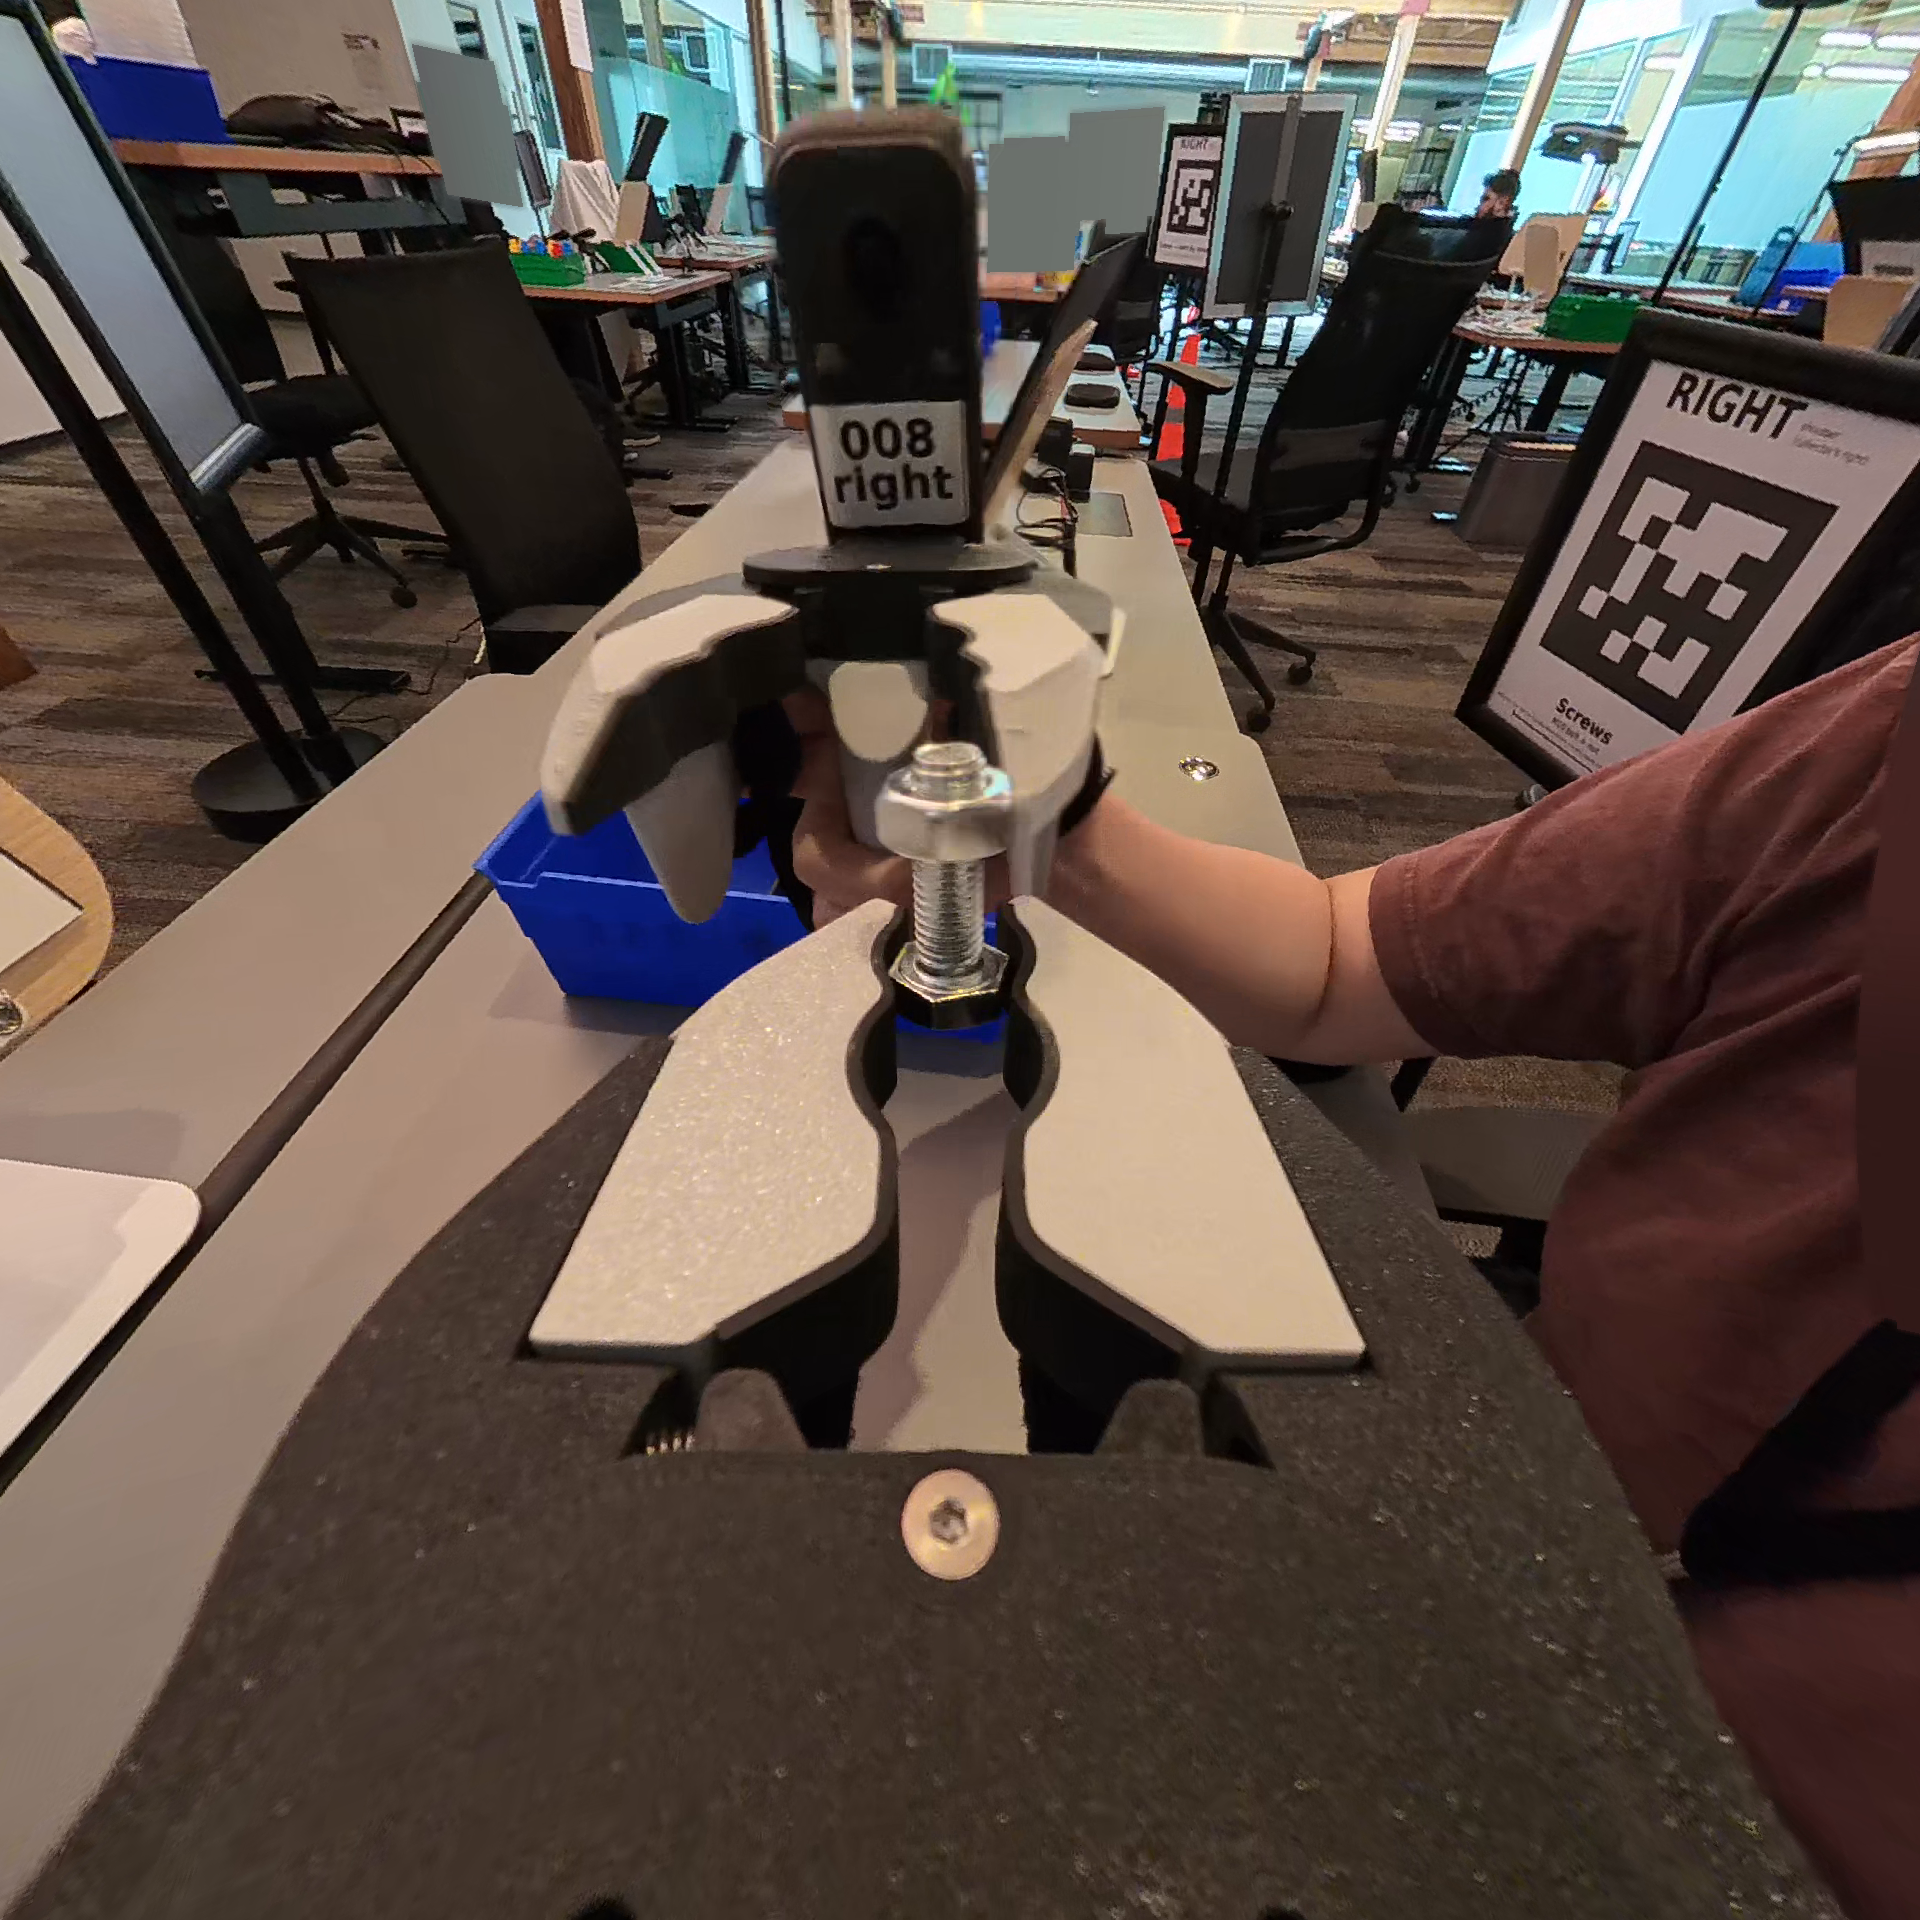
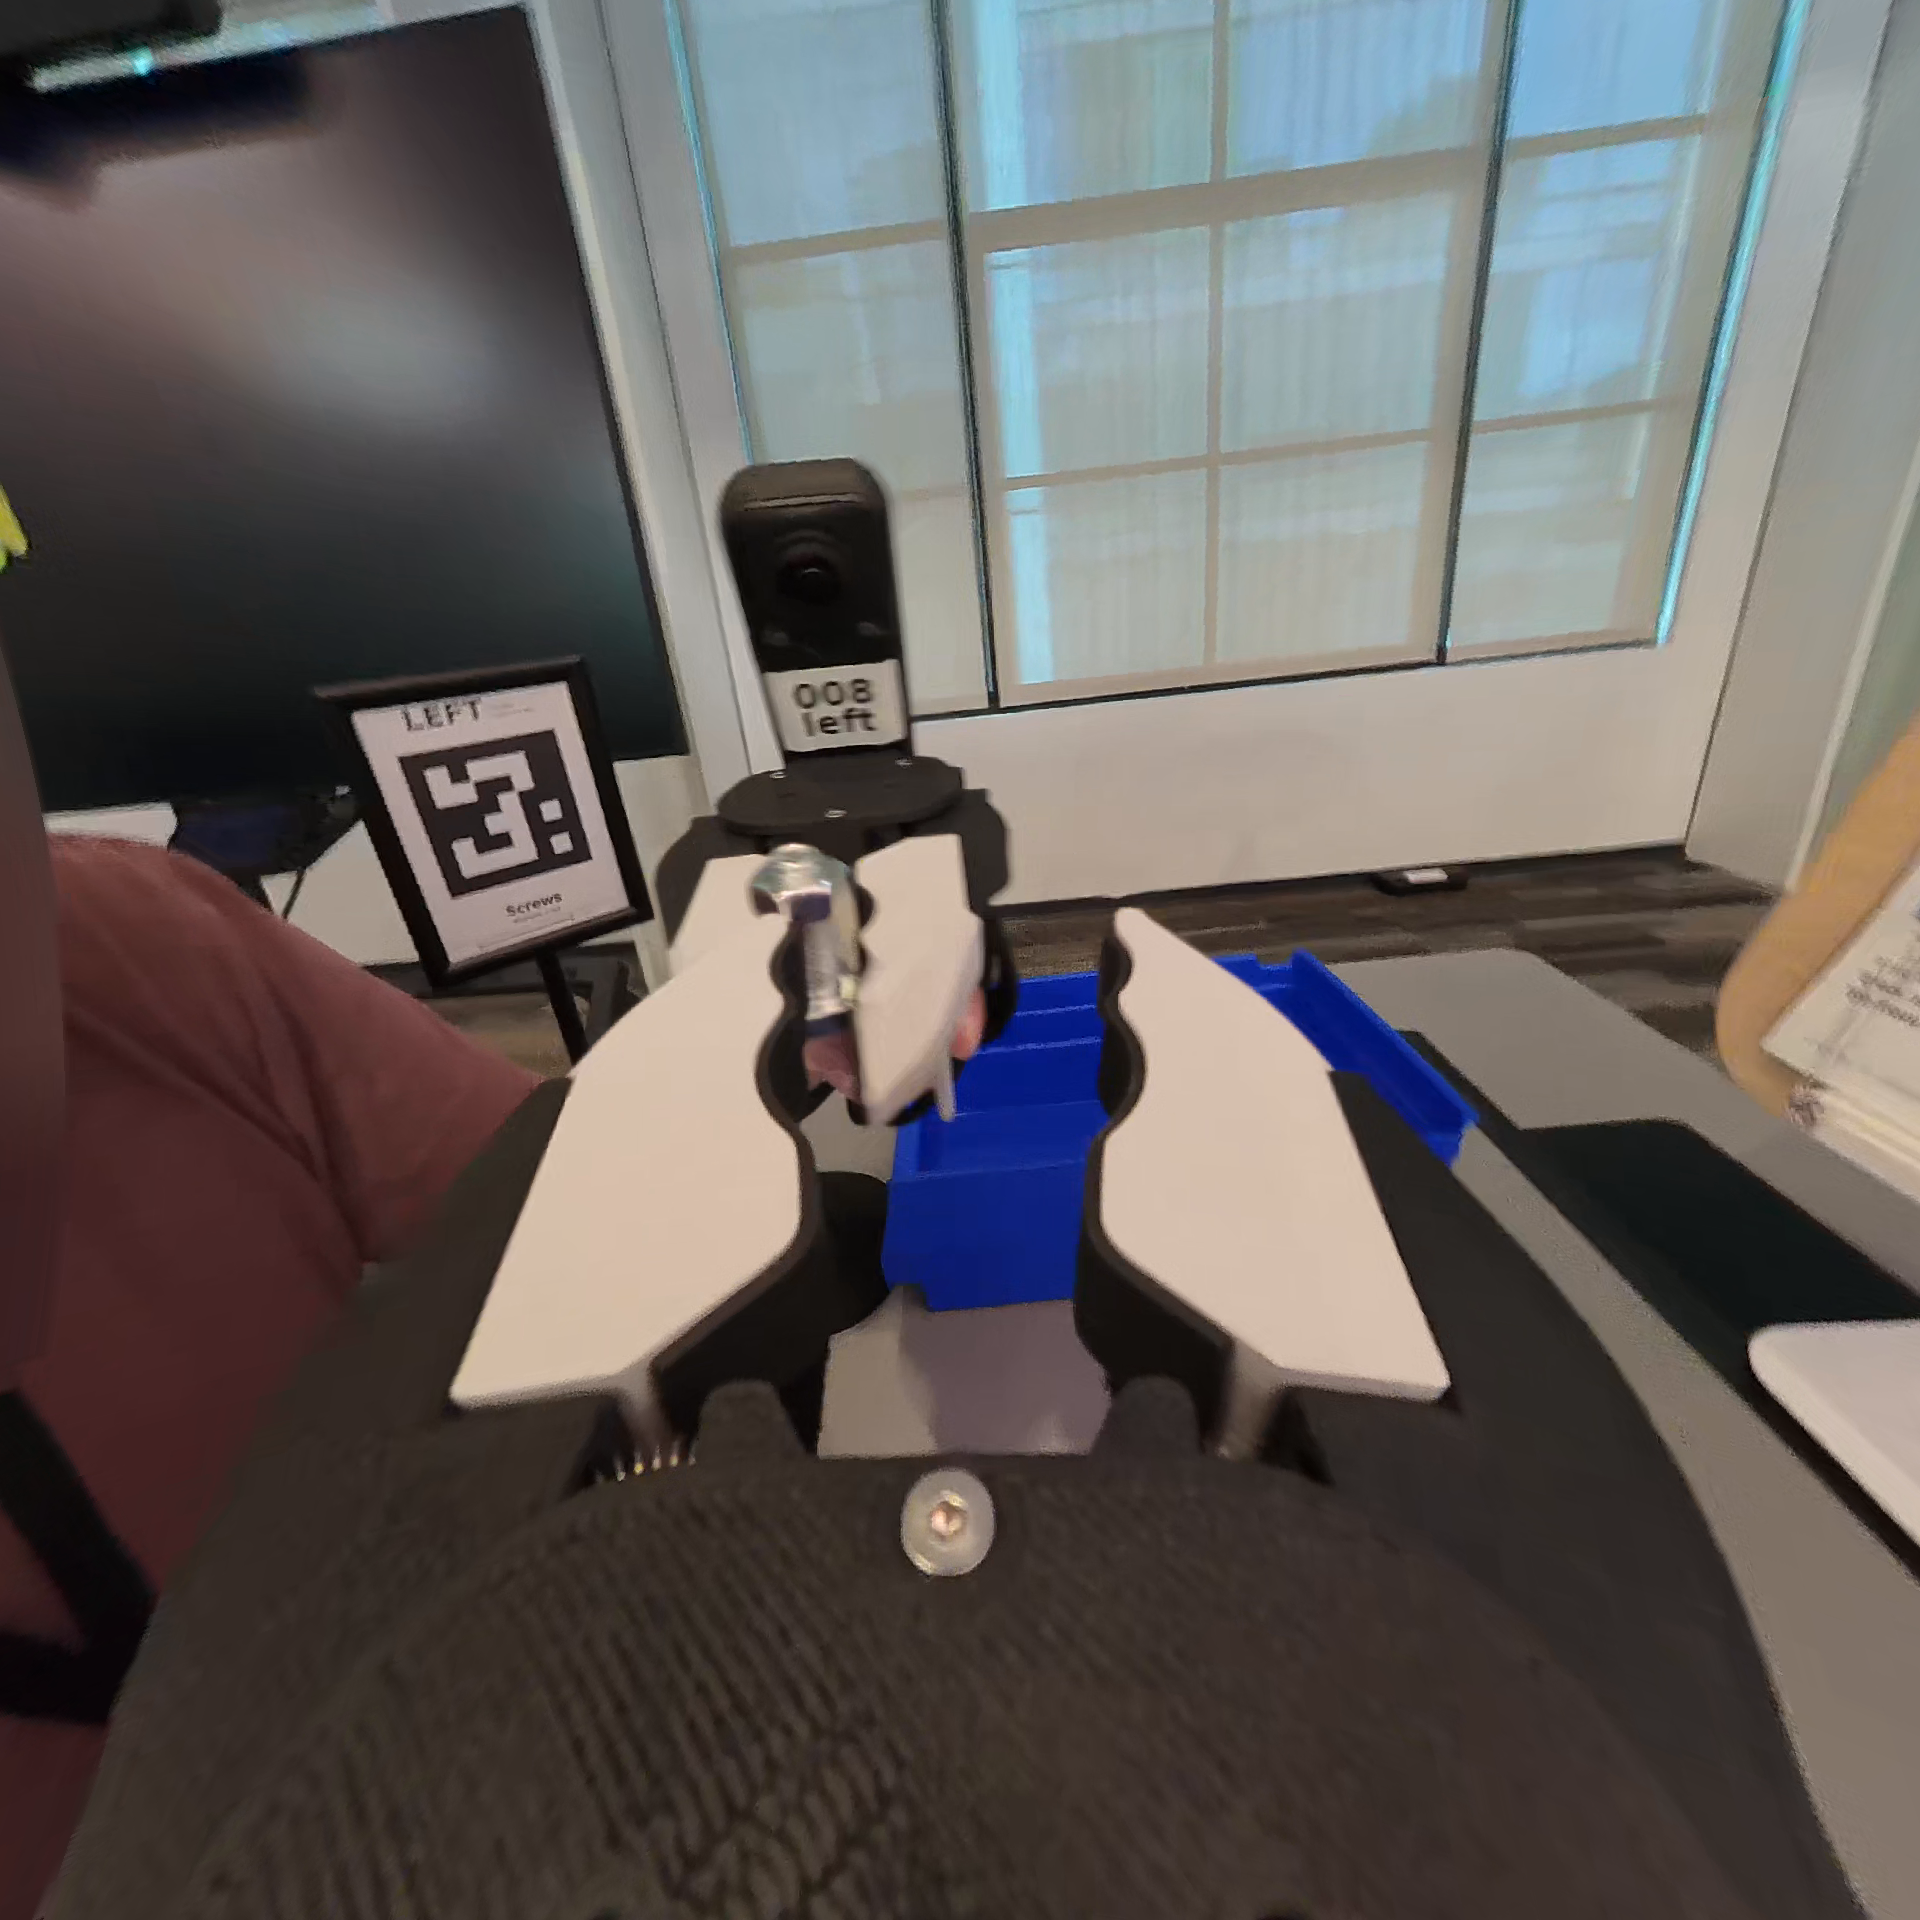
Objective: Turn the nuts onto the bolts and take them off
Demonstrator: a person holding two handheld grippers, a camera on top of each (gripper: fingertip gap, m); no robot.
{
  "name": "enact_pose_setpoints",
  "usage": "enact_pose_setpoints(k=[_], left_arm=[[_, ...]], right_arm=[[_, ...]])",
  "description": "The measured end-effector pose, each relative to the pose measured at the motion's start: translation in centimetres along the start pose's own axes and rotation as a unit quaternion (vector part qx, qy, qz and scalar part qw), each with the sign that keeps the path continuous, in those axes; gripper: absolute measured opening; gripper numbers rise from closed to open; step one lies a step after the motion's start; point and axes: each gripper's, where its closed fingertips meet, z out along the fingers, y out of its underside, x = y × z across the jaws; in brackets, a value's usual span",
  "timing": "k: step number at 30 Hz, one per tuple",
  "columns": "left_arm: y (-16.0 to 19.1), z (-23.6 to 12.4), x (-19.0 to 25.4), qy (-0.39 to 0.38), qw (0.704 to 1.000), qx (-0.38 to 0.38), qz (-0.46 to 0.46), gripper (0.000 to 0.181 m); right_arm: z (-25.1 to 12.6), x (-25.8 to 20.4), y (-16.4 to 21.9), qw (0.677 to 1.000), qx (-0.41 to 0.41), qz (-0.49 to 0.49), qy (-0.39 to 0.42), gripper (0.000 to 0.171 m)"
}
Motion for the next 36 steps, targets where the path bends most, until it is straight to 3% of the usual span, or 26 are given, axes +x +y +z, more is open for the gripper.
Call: enact_pose_setpoints(k=[8,14,20,26,32,36], left_arm=[[0.3,0.3,-0.2,-0.002,1.000,-0.004,0.001,0.015],[0.0,0.0,0.1,0.007,1.000,0.003,-0.003,0.015],[0.1,0.1,-0.1,0.001,1.000,-0.001,0.001,0.015],[0.0,0.0,0.0,0.000,1.000,0.003,0.001,0.015],[0.1,0.0,0.0,0.001,1.000,0.001,0.001,0.015],[0.0,0.2,0.3,0.008,1.000,0.004,0.000,0.015]], right_arm=[[0.9,-2.0,-0.2,0.999,-0.007,-0.042,-0.013,0.055],[-0.8,1.0,-0.1,1.000,-0.008,0.001,0.025,0.052],[0.7,-2.1,-0.7,0.999,-0.003,-0.036,-0.010,0.056],[-0.4,0.3,-0.2,1.000,-0.011,0.001,0.013,0.053],[0.8,-2.8,-0.8,0.999,0.002,-0.032,-0.032,0.055],[0.3,-0.9,-0.4,1.000,-0.003,-0.028,0.003,0.058]])
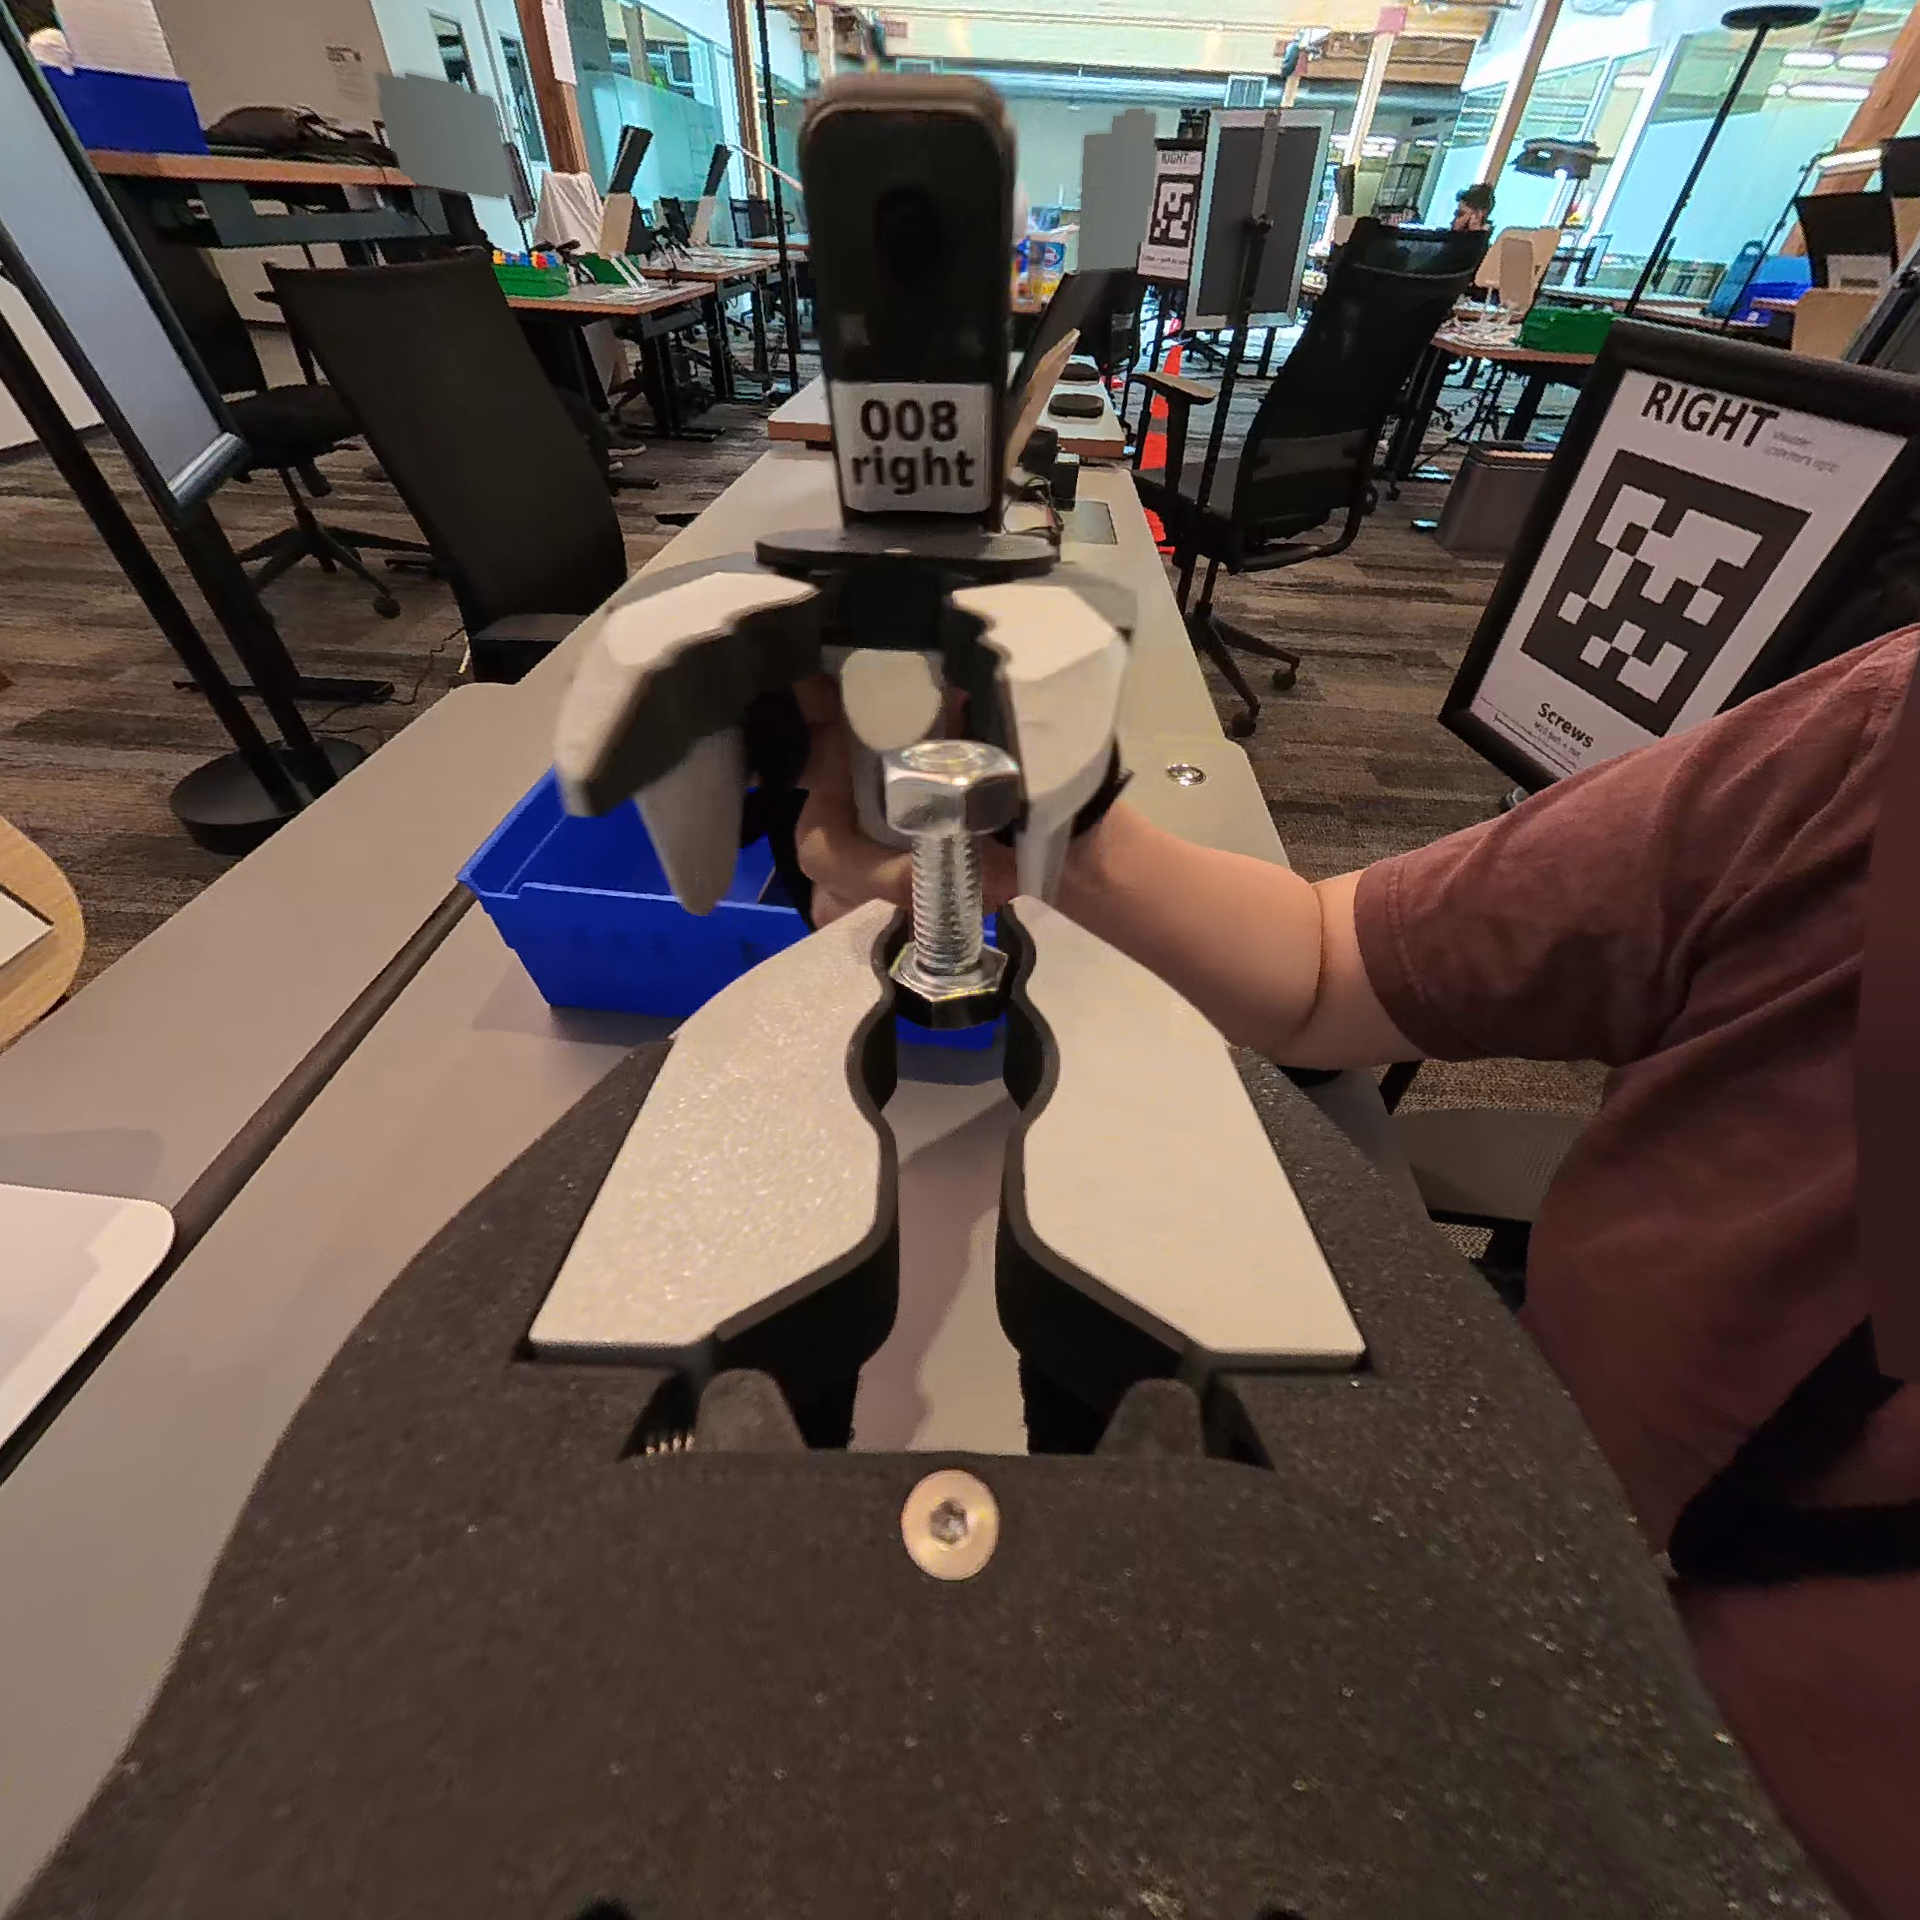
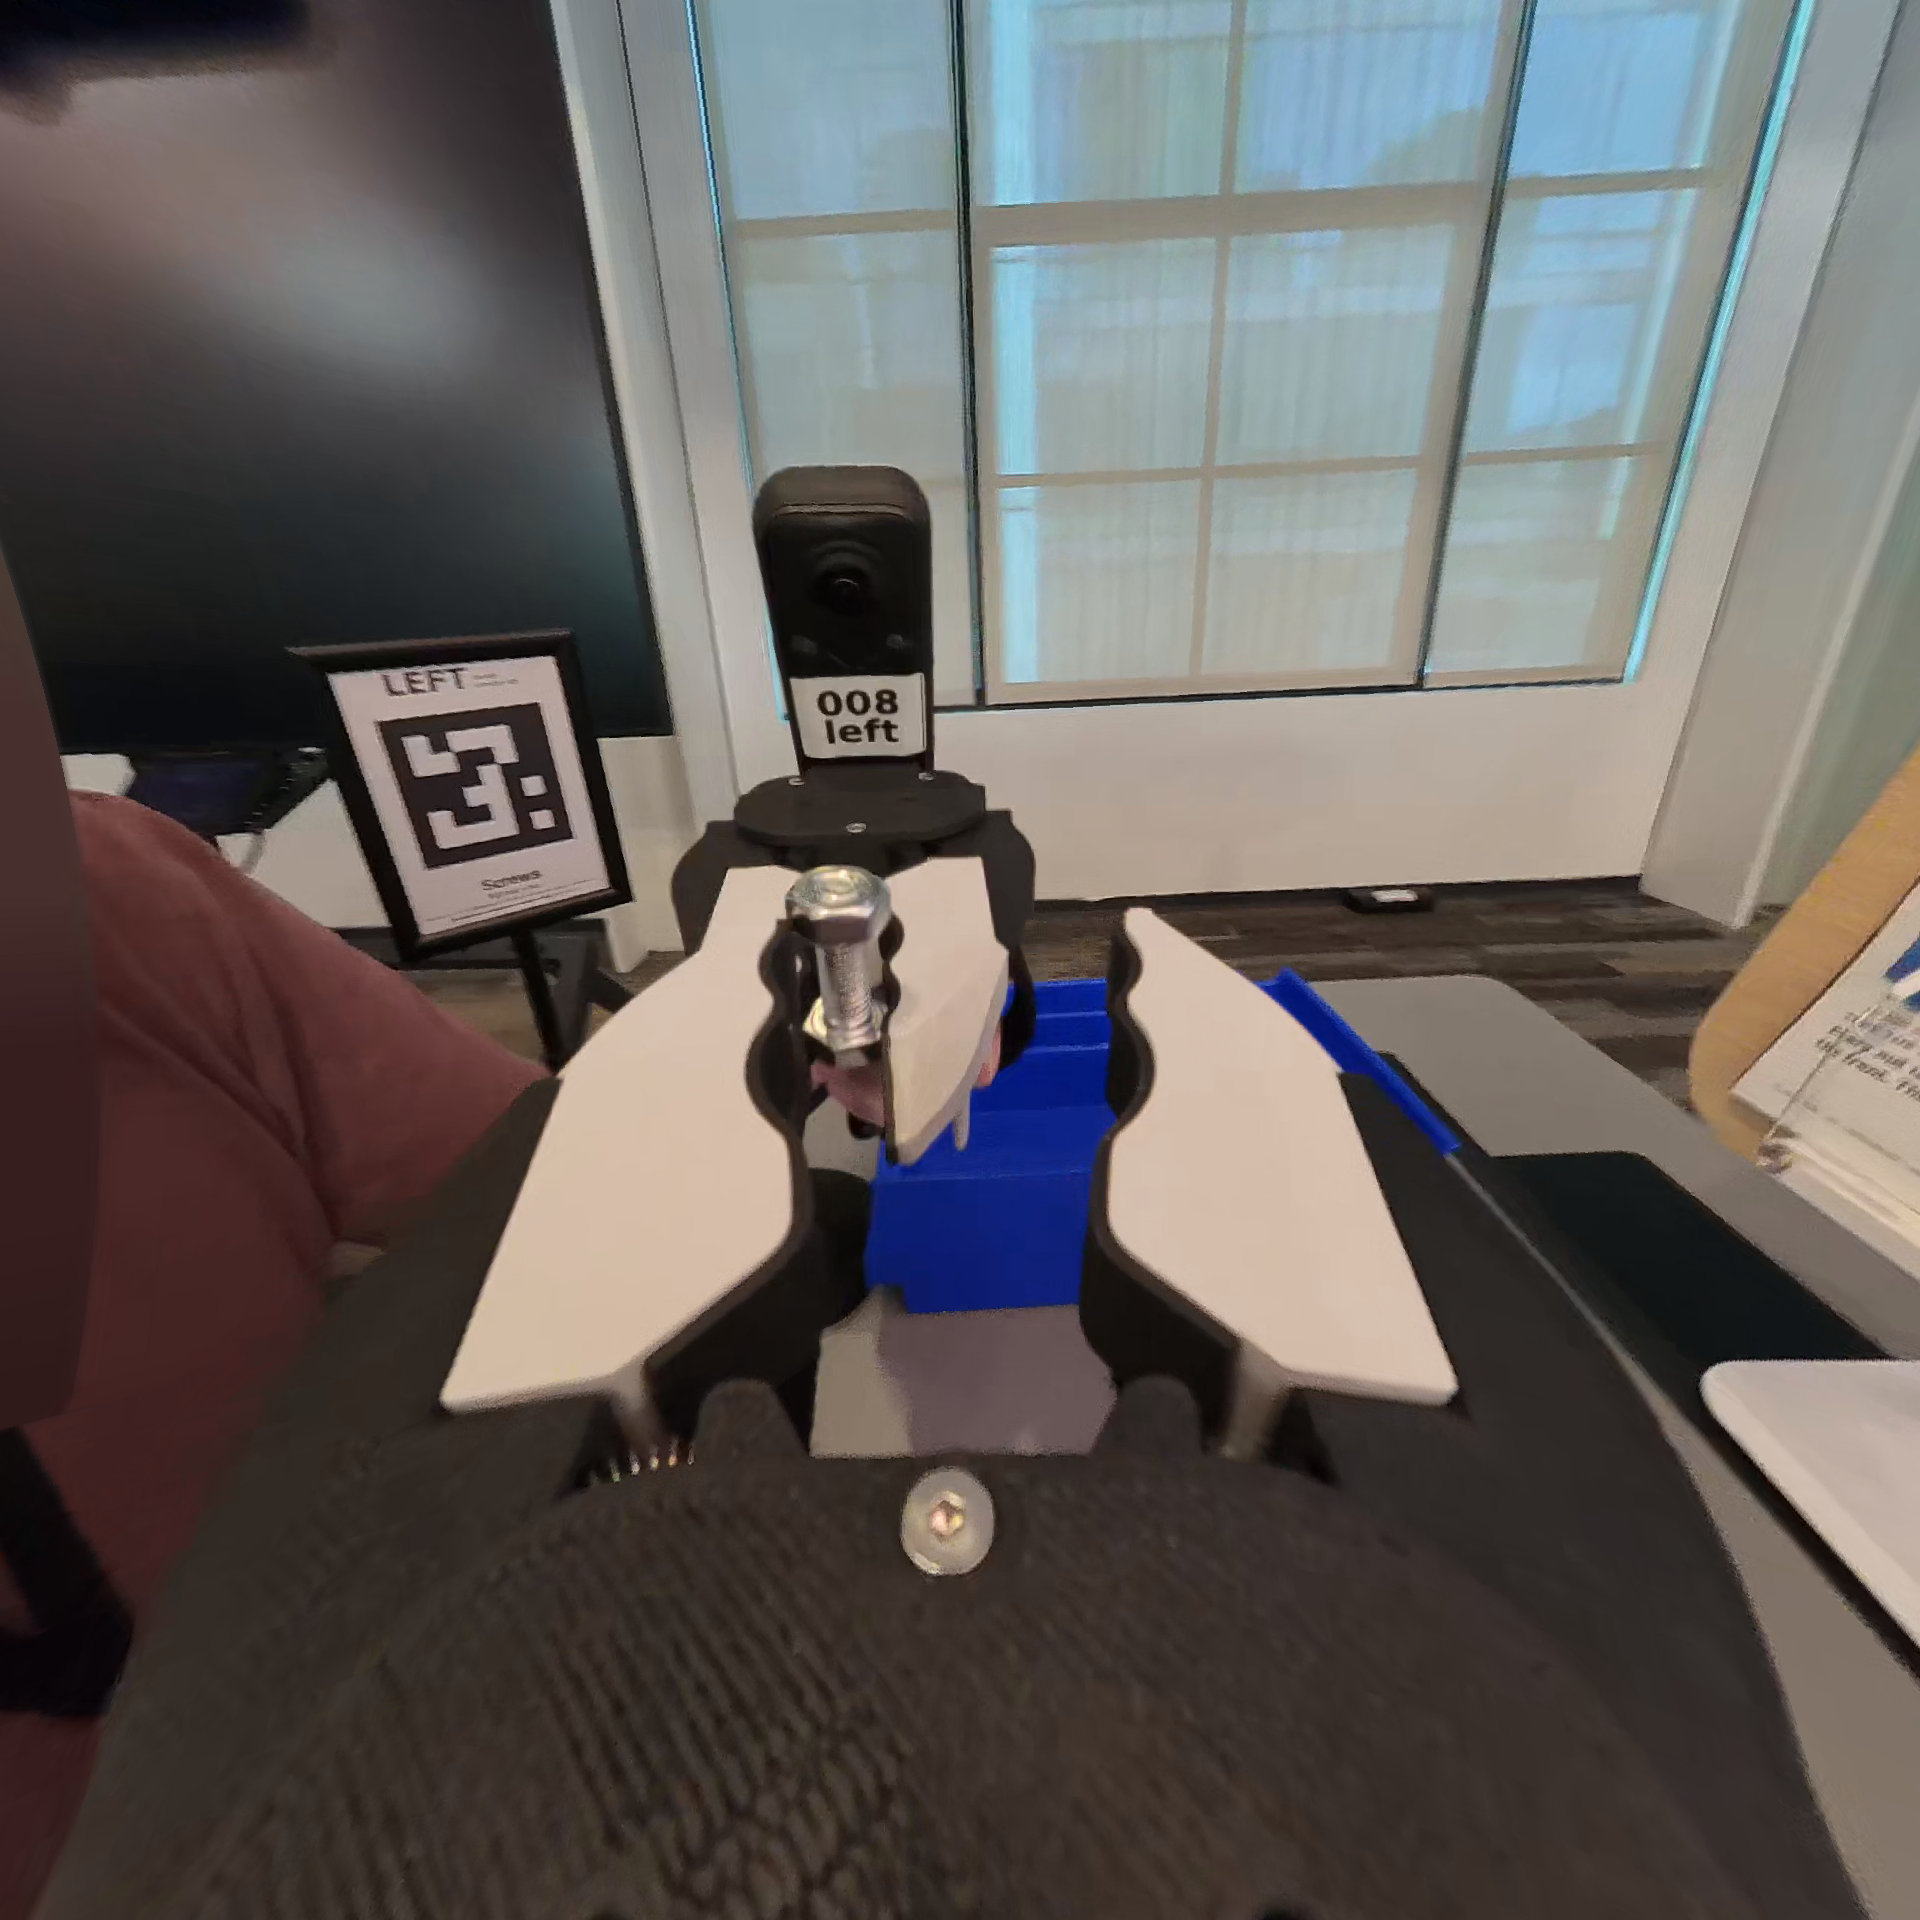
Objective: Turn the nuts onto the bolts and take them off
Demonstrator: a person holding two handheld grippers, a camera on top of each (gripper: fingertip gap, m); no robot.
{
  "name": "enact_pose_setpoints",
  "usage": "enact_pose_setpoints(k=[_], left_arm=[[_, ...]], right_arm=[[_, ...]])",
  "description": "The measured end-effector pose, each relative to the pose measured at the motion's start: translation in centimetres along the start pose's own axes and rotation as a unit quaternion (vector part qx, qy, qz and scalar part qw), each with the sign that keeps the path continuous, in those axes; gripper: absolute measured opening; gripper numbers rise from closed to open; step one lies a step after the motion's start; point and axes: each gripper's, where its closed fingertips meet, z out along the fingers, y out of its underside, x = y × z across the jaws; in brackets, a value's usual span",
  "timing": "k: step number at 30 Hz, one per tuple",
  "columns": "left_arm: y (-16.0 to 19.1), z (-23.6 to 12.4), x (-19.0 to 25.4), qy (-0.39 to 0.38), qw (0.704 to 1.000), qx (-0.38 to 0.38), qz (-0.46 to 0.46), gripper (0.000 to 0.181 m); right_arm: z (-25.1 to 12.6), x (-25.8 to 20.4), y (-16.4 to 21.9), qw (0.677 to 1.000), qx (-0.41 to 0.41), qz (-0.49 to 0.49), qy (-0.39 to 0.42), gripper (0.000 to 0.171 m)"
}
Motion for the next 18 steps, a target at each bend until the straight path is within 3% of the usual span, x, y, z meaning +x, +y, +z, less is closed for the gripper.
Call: enact_pose_setpoints(k=[2,9,18], left_arm=[[0.0,-0.2,-0.3,-0.006,1.000,0.001,-0.001,0.015],[0.0,-0.1,-0.1,-0.004,1.000,-0.001,0.001,0.015],[-0.4,-0.4,0.0,-0.006,1.000,0.008,0.002,0.015]], right_arm=[[-0.9,0.8,-0.2,1.000,0.006,0.029,-0.002,0.051],[0.4,-1.8,-0.5,0.999,-0.004,-0.023,-0.022,0.052],[-0.5,-1.4,-0.7,0.999,0.007,0.007,-0.046,0.049]])
